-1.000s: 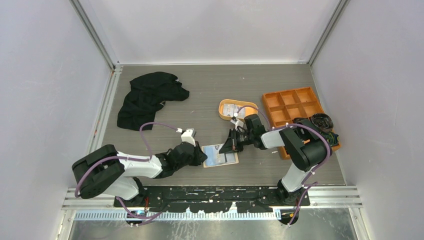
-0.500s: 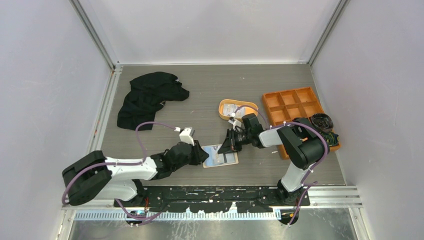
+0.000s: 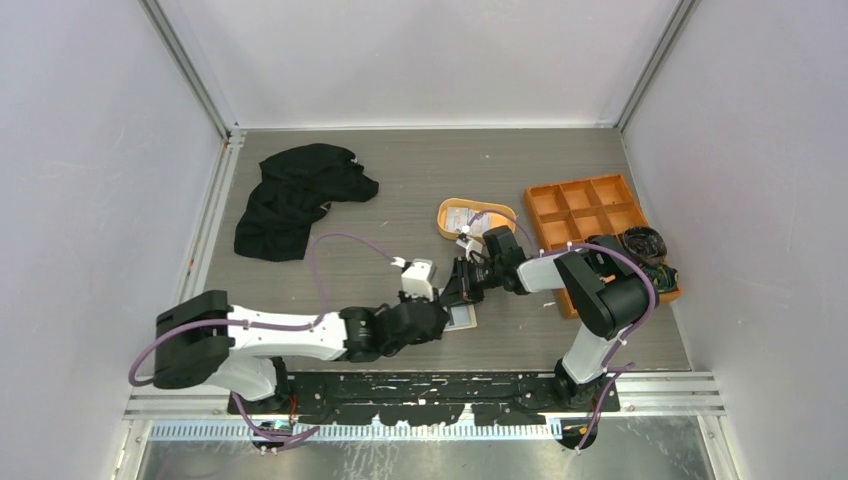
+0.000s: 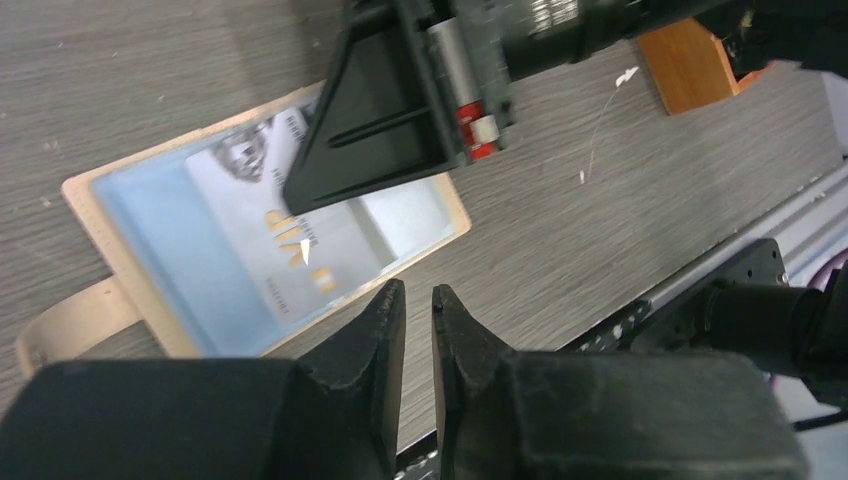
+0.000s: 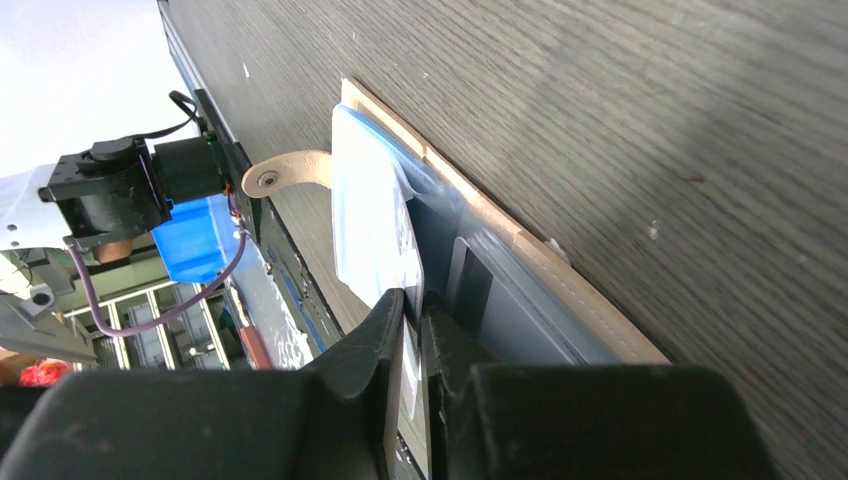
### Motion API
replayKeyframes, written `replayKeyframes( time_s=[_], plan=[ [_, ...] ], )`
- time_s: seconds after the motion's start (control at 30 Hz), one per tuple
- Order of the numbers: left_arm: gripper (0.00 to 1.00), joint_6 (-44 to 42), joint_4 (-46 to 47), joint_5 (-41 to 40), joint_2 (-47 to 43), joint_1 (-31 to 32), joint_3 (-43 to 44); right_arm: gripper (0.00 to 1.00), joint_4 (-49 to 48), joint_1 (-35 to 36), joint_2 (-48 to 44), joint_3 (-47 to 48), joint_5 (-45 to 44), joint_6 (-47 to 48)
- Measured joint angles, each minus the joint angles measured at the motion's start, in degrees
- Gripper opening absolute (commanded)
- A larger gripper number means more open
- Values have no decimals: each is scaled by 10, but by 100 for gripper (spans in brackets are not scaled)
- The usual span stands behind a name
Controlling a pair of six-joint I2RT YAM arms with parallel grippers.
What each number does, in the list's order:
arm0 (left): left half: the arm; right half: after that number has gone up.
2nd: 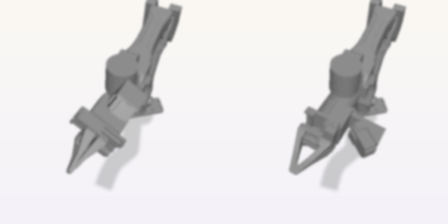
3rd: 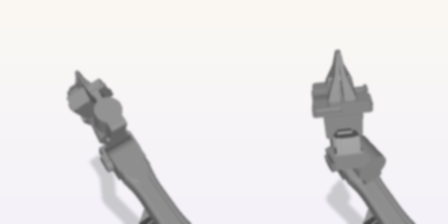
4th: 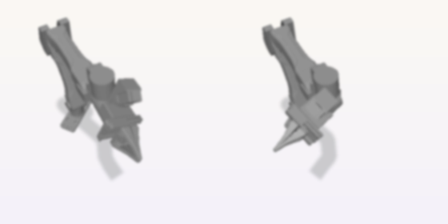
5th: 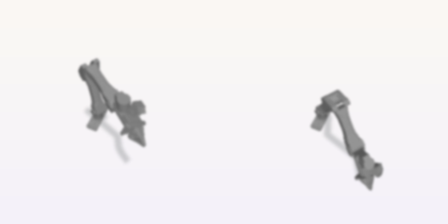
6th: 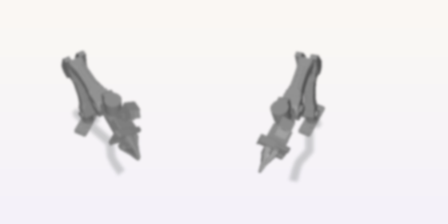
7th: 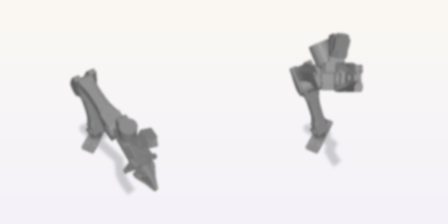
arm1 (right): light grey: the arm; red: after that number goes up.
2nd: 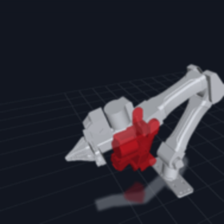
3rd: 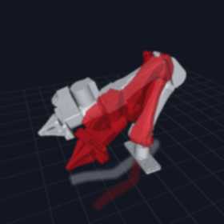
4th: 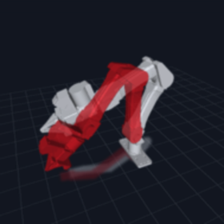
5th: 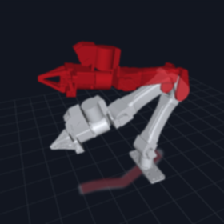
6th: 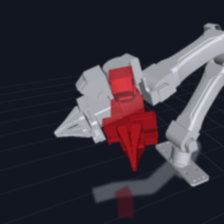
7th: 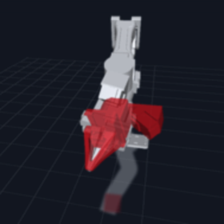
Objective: Put the credit cards into the card holder
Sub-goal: Insert the credit card into the card holder.
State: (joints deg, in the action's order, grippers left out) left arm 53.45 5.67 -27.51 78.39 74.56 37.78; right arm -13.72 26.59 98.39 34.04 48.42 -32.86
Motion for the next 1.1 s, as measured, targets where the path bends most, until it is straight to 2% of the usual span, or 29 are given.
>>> replayKeyframes(
  time_s=[0.13,0.4,0.63,0.8,1.1],
  plan=[
    [16,13,-67,-51,61,26,89,16,5,0,0,2,-1,0],
    [15,17,-131,-65,160,28,159,17,10,0,3,5,-1,2],
    [15,19,-154,-73,212,28,215,17,17,1,7,10,0,2],
    [15,21,-182,-89,241,28,243,17,23,1,8,14,-1,7],
    [16,23,-197,-104,245,28,244,17,29,1,14,20,3,12]
  ],
)
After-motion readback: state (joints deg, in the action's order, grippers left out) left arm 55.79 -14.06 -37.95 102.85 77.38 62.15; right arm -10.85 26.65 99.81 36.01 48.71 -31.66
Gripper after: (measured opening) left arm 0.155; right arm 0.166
